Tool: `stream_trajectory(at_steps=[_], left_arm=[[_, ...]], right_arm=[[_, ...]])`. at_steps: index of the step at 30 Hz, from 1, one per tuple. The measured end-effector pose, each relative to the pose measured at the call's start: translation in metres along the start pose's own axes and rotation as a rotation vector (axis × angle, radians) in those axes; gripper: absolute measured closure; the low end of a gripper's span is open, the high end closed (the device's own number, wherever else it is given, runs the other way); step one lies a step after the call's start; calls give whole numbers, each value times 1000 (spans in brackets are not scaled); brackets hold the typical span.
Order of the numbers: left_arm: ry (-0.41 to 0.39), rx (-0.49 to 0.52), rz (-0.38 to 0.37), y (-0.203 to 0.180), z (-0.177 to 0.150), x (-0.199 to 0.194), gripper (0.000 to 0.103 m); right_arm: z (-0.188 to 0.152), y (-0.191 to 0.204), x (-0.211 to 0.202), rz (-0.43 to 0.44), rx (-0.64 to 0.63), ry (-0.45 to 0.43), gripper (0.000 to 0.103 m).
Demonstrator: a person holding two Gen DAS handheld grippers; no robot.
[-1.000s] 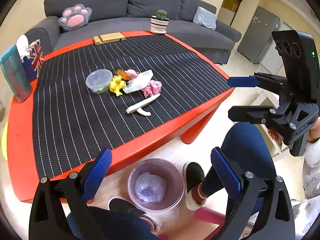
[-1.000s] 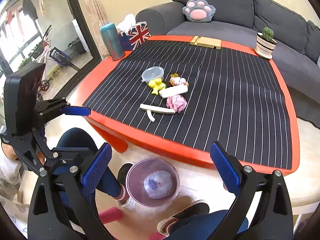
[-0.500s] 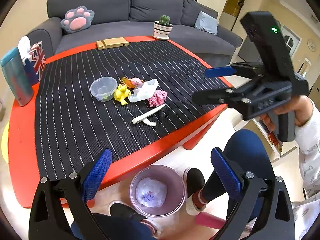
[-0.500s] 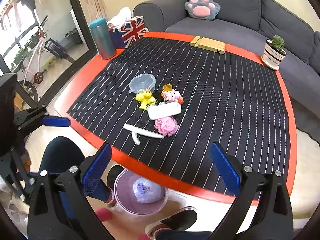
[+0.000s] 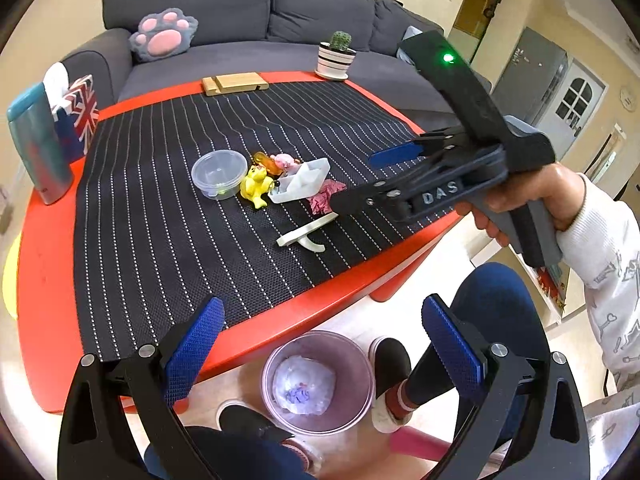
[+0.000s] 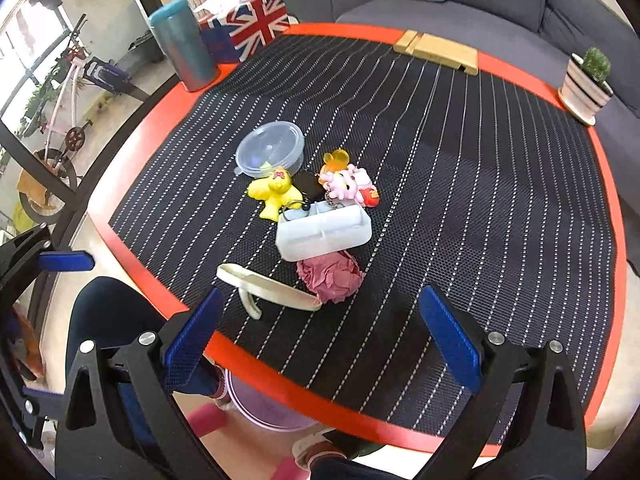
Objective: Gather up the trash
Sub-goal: 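Reach to the crumpled pink paper and grasp it with the right tool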
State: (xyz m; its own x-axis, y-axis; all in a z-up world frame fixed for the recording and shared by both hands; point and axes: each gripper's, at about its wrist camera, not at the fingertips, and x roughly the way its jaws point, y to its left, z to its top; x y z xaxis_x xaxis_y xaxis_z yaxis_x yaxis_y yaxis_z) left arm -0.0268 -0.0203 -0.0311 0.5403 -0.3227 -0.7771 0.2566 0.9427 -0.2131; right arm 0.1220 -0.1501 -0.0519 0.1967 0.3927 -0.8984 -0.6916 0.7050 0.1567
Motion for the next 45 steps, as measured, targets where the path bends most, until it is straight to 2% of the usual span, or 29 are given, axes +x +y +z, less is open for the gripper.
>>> stream_trajectory(at_steps=[5, 13, 20, 23, 25, 28, 45], left_arm=[[3, -3, 1, 2, 0, 1, 8], [5, -5, 5, 4, 0, 0, 8], [11, 1, 3, 3, 0, 2, 8], [12, 2, 2, 3, 0, 2, 8], [11, 2, 1, 3, 0, 2, 8], [13, 4, 0, 3, 1, 5, 8], [23, 55, -17, -3, 23, 18, 8]], right_arm=[[4, -4, 12, 17, 12, 17, 8], [7, -3, 25, 36, 8, 36, 30], [8, -4, 32, 41, 9, 49, 38], [9, -5, 34, 41, 6, 55, 45], [9, -5, 35, 41, 8, 56, 56], [8, -7, 35, 34, 11, 51, 66], [1, -17, 4, 29, 47, -3, 68]])
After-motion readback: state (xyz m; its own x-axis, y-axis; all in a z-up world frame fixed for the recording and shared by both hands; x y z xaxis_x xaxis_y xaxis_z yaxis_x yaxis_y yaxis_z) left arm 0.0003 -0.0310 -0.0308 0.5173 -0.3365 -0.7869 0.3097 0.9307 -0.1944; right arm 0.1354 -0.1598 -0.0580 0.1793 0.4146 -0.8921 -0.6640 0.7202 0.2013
